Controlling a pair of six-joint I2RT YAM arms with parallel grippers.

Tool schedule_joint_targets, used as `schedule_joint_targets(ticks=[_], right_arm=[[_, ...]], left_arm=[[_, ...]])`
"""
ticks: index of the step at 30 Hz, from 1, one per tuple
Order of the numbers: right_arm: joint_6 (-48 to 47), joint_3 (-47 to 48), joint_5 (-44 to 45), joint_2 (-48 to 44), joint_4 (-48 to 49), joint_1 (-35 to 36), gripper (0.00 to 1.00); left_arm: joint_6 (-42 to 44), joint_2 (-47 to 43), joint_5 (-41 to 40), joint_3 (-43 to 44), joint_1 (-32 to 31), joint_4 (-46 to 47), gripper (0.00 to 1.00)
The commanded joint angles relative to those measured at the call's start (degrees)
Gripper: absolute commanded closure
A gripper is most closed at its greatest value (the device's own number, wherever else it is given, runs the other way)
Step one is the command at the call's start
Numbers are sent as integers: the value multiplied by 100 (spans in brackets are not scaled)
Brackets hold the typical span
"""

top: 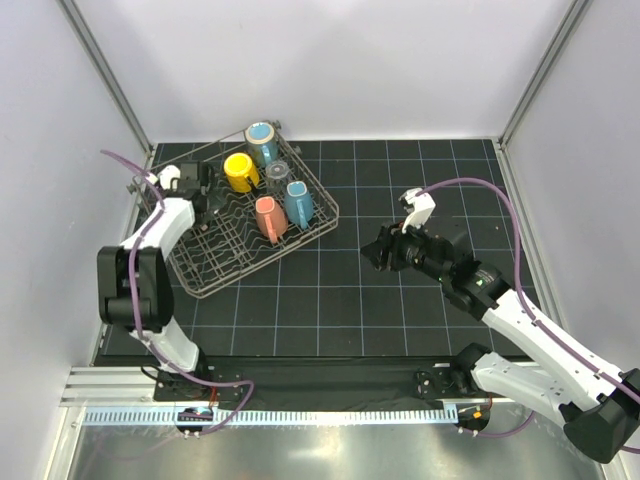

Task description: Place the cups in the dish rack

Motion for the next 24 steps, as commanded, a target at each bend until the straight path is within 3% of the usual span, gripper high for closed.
schedule_joint_targets(ticks=[1,5,6,8,13,17,24], right_arm=[[108,15,-130,-23,-54,-37,41],[214,-82,-384,-22,-54,-28,37],[275,-108,-437,-14,-45,-19,28],[345,-170,-569,-5,-1,-28,23],[495,-109,-315,48,-317,-19,0],[661,-231,-69,-5,-353,-28,0],[1057,-924,-330,-154,445,-28,0]], left_arm=[[-173,-845,653,-139,44,-161,0],[-340,-1583,1727,-482,-52,-231,0],[-358,-1769,2164,-648,-192,-223,0],[-402,-2294,2596,-842,-429,-153,0],[-631,-3474,2722,-1624,-2037,102,0],[-911,-4572,2827,-2362,-2776,313,0],[-1358,-7478,3337,-4197,-2813,1366,0]])
